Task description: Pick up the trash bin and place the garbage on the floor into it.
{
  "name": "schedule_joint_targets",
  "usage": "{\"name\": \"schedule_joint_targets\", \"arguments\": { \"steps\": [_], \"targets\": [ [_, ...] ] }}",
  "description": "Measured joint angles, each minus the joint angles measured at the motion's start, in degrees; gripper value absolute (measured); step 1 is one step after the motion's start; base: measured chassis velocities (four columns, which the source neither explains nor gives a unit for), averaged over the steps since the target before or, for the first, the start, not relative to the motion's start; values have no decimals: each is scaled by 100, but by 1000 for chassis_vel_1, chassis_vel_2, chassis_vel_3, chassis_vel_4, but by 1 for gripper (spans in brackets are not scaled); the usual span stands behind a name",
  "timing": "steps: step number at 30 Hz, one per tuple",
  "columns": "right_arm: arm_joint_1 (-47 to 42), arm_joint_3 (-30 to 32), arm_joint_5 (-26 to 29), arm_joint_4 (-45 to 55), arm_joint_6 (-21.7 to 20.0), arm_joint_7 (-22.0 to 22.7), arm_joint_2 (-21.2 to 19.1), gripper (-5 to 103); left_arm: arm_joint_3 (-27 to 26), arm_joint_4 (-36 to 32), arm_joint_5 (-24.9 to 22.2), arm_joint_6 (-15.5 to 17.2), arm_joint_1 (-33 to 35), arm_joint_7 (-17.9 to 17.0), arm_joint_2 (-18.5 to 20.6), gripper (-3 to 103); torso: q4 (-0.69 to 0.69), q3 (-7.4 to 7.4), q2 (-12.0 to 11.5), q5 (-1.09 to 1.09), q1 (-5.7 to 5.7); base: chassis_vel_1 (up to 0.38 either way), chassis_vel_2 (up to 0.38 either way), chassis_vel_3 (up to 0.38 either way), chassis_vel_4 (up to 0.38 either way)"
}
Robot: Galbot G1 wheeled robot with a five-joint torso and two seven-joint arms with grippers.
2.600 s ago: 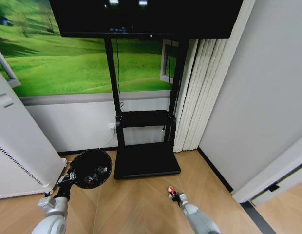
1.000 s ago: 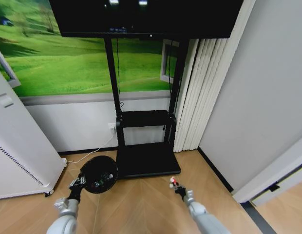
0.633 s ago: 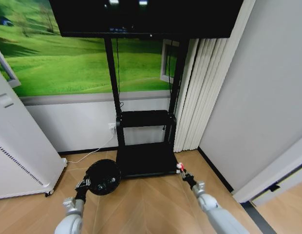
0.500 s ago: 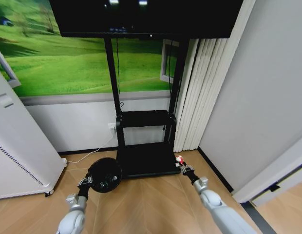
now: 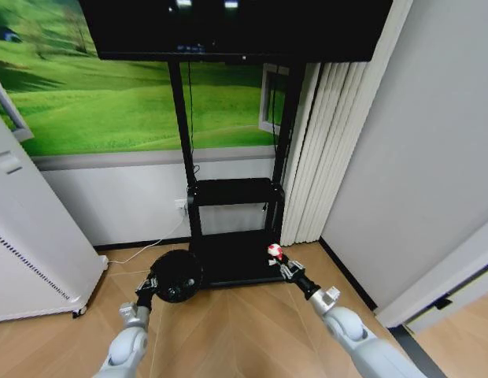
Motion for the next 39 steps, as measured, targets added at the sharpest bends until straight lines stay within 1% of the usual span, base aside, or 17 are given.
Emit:
{"name": "schedule_joint_targets", "arguments": {
  "steps": [4,6,12,18,19,20,21,22,24,32,39],
  "targets": [
    [-98,-145,-143,277,-75,-49,2,21,59,47,32,0,-34,0,-54,7,0,0,0,0,0,0,0,0,0],
    [-177,-324,-317,489,-138,-84,28,21,106,51,56,1,-39,0,-93,7,0,0,0,1,0,0,0,0,0],
    [-199,-654,-554,669,-196,-91,83,21,200,9,116,13,5,-9,-163,7,0,0,0,1,0,0,0,0,0],
    [-111,-805,-572,720,-205,-91,86,21,296,8,188,15,50,-6,-258,7,0,0,0,1,0,0,0,0,0],
    [-62,-869,-571,725,-207,-106,80,21,346,23,211,15,59,-5,-306,7,0,0,0,1,0,0,0,0,0],
    [98,-1089,-559,726,-250,-145,76,21,539,105,348,15,72,4,-506,7,1,0,0,1,0,0,0,0,0],
    [140,-1164,-553,724,-264,-164,78,21,603,147,402,13,66,11,-581,7,1,0,0,1,0,0,0,0,0],
    [140,-1164,-553,724,-264,-164,78,21,603,147,402,13,66,11,-581,7,1,0,0,1,0,0,0,0,0],
    [195,-1299,-567,712,-288,-196,105,21,733,234,481,9,12,20,-706,7,0,0,0,0,0,0,0,0,0],
    [362,-1668,-646,692,-466,-171,204,21,1045,444,568,3,-202,22,-914,7,0,0,0,1,0,0,0,0,0],
    [539,-1778,-630,590,-531,-65,256,21,1177,442,571,24,-214,5,-981,7,0,0,0,1,0,0,0,0,0]
  ]
}}
